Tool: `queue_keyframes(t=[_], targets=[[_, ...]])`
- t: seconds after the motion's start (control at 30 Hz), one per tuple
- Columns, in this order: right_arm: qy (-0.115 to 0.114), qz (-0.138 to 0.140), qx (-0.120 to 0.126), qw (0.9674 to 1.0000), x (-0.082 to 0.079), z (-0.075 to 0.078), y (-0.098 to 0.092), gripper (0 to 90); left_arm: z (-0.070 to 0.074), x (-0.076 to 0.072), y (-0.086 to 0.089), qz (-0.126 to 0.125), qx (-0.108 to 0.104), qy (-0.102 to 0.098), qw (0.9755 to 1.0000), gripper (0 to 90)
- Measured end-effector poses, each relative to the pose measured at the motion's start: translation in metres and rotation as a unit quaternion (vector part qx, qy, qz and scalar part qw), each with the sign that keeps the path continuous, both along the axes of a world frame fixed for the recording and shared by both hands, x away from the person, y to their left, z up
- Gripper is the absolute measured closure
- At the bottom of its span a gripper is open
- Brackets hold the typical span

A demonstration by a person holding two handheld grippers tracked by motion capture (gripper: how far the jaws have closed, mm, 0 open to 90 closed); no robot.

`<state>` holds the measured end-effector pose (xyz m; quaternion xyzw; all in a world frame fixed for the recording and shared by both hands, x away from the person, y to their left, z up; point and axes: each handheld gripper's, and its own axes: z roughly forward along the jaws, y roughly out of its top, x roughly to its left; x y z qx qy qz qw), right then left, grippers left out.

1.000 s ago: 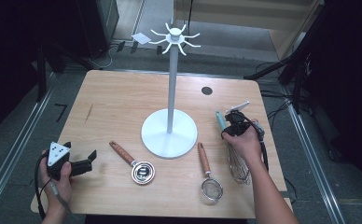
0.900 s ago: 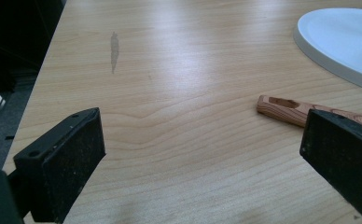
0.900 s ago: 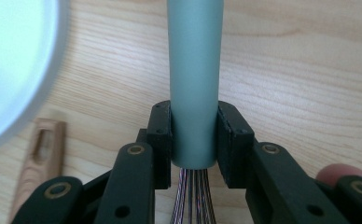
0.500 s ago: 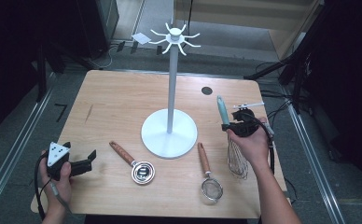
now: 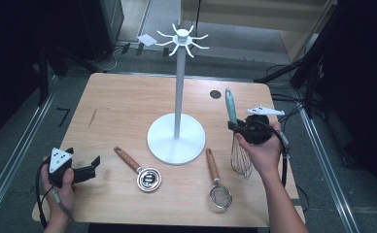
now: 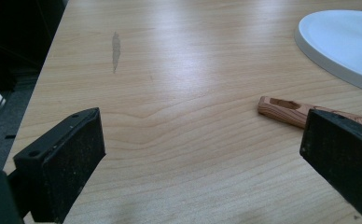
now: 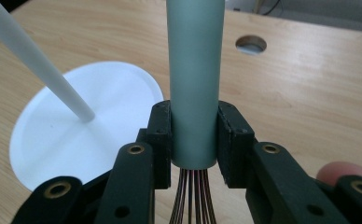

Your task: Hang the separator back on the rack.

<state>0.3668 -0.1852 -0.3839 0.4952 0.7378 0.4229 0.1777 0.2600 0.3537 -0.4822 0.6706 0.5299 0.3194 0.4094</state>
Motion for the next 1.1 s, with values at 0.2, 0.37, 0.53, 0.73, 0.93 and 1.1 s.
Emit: queue_keyframes(t=[0.2, 0.37, 0.53, 0.73, 0.93, 1.1], targets=[[-0.026, 0.007, 0.013, 0.9995, -0.007, 0.007, 0.007, 71.2, 0.000, 0.000, 0.000, -0.002, 0.001, 0.000, 1.0000, 0.0], [-0.049, 0.015, 0.015, 0.9986, -0.013, 0.011, 0.012, 71.2, 0.000, -0.001, 0.000, -0.001, 0.001, -0.002, 1.0000, 0.0], [-0.079, 0.027, 0.039, 0.9958, -0.020, 0.022, 0.013, 71.2, 0.000, -0.001, 0.000, -0.001, 0.002, -0.003, 1.0000, 0.0], [-0.109, 0.048, 0.053, 0.9915, -0.028, 0.032, 0.017, 71.2, 0.000, -0.001, 0.000, 0.000, 0.001, -0.005, 1.0000, 0.0], [-0.133, 0.069, 0.068, 0.9863, -0.037, 0.041, 0.027, 71.2, 0.000, -0.001, 0.000, -0.001, 0.001, -0.004, 1.0000, 0.0], [-0.148, 0.081, 0.077, 0.9827, -0.041, 0.046, 0.033, 71.2, 0.000, -0.001, 0.000, -0.001, 0.001, -0.004, 1.0000, 0.0]])
